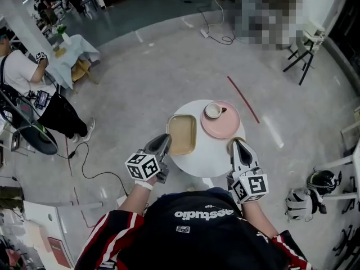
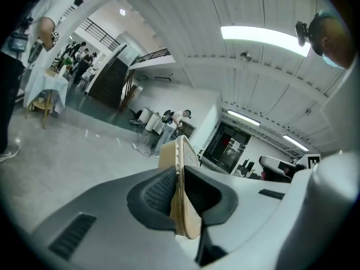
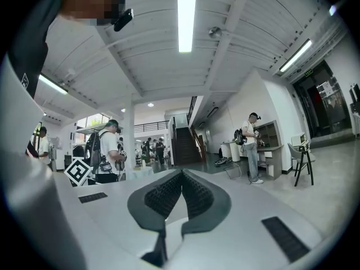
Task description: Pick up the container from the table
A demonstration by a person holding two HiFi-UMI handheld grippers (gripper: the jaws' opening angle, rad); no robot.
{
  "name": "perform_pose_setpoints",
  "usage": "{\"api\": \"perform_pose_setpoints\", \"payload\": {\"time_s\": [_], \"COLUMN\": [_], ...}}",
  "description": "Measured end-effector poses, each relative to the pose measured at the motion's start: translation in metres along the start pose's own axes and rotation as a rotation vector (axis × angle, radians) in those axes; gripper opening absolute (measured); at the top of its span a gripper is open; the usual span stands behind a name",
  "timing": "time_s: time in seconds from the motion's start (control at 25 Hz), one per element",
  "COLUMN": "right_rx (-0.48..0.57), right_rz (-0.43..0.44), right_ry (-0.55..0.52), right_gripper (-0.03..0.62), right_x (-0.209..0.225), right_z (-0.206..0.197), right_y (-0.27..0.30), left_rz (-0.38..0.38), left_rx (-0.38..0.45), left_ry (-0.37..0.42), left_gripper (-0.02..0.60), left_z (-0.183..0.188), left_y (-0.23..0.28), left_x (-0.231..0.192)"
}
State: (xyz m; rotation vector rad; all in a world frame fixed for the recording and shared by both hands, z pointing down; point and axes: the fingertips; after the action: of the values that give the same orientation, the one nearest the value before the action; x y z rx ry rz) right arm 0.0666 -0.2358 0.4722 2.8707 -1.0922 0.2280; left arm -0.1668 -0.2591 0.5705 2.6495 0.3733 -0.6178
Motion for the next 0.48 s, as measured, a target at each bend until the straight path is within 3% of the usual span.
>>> {"api": "perform_pose_setpoints", "payload": {"time_s": [0.48], "right_rx": [0.025], "right_rz": [0.024], "right_ry": [0.030], "right_gripper": [0.015], "right_x": [-0.023], "right_z": [0.031], "right_y": [0.014], "left_rz": [-0.044], "left_rx": [0.225], "left_ry": [0.169], "left_gripper": [0.057], "left_z": [0.085], "left_y": [-0.058], "left_x": [0.058]}}
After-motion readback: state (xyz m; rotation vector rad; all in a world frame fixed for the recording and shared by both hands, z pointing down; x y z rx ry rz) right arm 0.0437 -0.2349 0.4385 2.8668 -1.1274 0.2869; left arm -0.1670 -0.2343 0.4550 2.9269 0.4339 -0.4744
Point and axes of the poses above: the fingertips, and each gripper's own axes: y forward along the fingers, x to its right, z out of its top, and after that the axes turned 12 degrees about z, right-handed
